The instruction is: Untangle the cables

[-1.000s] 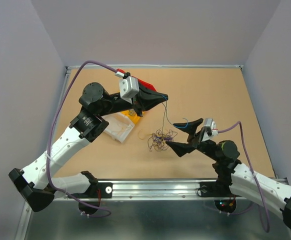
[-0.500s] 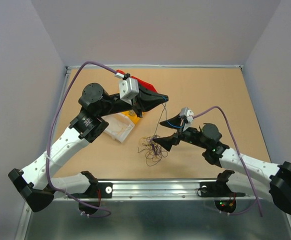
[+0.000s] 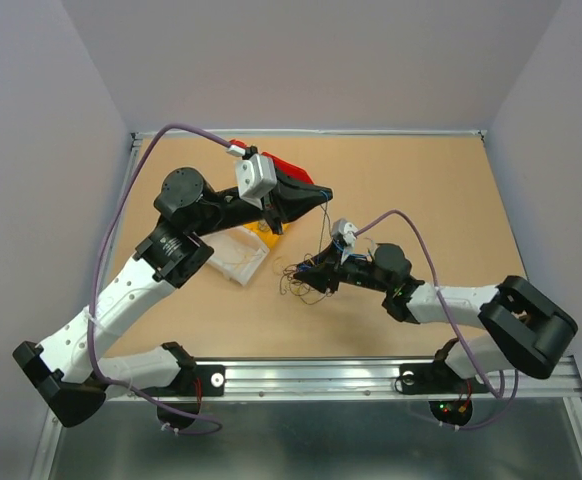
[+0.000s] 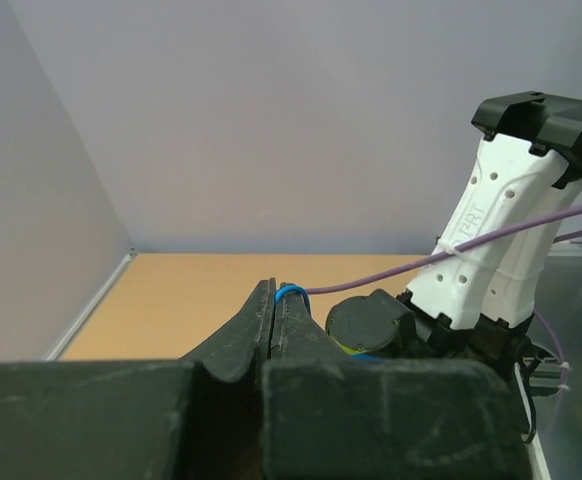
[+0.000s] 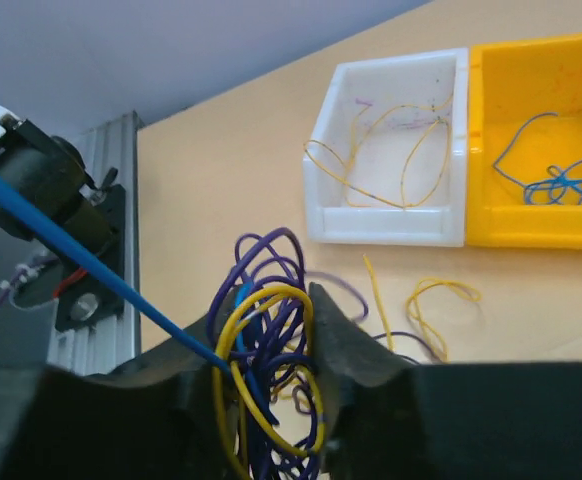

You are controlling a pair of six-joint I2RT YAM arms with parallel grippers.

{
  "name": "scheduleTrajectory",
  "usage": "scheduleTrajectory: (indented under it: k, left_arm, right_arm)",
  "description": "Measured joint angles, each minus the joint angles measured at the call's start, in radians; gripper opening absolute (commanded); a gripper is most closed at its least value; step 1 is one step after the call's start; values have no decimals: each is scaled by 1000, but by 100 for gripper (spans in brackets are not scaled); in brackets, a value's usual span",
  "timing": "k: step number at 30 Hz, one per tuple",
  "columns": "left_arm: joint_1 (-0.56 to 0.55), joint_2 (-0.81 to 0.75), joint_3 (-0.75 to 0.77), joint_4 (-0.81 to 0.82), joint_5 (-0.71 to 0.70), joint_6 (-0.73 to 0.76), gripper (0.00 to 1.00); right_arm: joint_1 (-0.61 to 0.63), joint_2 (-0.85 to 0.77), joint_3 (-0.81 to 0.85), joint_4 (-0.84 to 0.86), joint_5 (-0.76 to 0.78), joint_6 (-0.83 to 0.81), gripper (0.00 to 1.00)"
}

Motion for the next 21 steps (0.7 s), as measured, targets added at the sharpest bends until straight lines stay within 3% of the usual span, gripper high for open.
scheduleTrajectory:
  k: [1,3,7,10,12,16,21]
  left_arm:
    - [0,-6,0,-18,-24,10,0]
    - [0,-15,0,-60,-65,30,0]
    - [-2,-12,26,-269,-224,90,0]
    - [-14,37,116,-452,-478,134,0]
    - [-11,64,154,-489,-615,139,0]
    - [92,39,178,-304,-883,135,0]
    - [228,-34,288,-178,-1024,111,0]
  right_arm:
    - [4,22,-20,51,5,8,14]
    - [8,81,-87,192,30,36,8]
    - [12,244,-237,457,106,91,17]
    - [12,348,-320,586,195,141,20]
    - [11,384,-340,631,282,180,30]
    - [11,427,-381,555,396,229,30]
    - [13,391,-393,518,505,271,23]
